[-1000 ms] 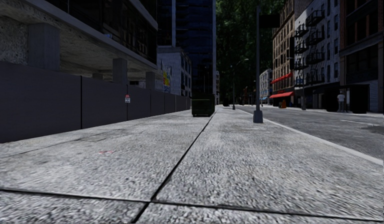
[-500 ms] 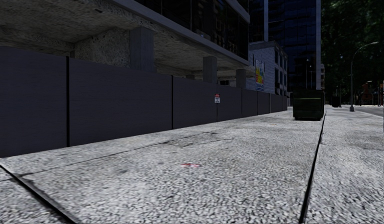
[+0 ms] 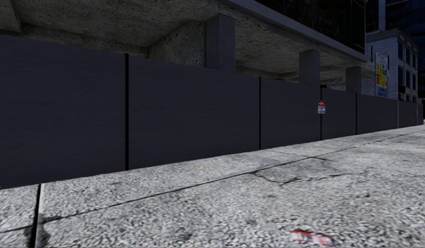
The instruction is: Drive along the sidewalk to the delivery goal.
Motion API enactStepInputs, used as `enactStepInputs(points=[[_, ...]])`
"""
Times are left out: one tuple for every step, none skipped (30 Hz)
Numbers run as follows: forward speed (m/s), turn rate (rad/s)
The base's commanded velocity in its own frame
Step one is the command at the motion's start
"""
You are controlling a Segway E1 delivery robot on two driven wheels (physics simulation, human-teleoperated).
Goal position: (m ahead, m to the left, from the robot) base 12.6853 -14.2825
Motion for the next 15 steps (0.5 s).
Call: enactStepInputs(points=[[2.0,0.0],[2.0,0.0],[2.0,0.0],[2.0,0.0],[2.0,0.0],[2.0,0.0],[2.0,-0.01],[2.0,-0.22],[2.0,-0.46],[2.0,-0.64],[2.0,-0.86],[2.0,-0.97],[2.0,-1.0],[2.0,-1.01],[2.0,-1.01]])
